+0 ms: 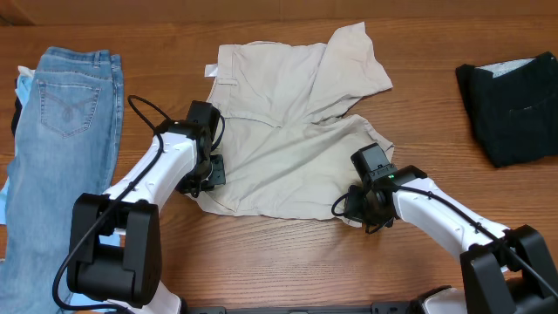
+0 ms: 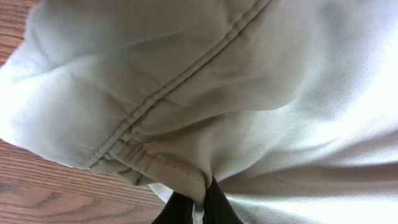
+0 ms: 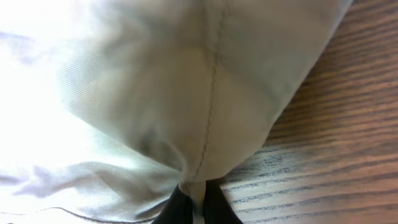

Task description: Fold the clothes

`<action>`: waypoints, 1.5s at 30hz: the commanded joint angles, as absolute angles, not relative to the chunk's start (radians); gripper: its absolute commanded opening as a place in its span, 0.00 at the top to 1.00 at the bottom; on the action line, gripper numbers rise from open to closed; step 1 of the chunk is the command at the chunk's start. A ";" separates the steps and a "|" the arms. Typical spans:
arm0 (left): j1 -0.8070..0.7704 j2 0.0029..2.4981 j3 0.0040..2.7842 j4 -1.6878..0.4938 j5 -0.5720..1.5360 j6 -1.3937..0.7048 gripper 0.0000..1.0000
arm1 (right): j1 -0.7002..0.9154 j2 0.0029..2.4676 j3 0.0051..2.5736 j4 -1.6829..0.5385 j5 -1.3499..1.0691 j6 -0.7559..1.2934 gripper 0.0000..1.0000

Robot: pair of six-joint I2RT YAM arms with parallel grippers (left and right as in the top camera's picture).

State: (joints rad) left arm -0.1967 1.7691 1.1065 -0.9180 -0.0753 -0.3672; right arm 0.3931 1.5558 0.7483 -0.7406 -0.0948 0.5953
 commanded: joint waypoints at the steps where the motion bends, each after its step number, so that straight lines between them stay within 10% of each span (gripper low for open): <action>1: -0.195 1.745 1.136 -0.933 -0.060 -0.374 0.96 | 0.362 1.511 0.802 -0.862 -0.113 0.582 0.96; 21: -0.197 1.039 1.186 -1.198 -0.052 -0.371 0.96 | 0.091 0.884 1.343 -1.425 -0.034 0.440 0.96; 45: -0.195 1.698 1.185 -0.354 -0.457 -0.374 0.96 | 0.119 1.884 1.348 -0.286 -0.091 0.169 0.96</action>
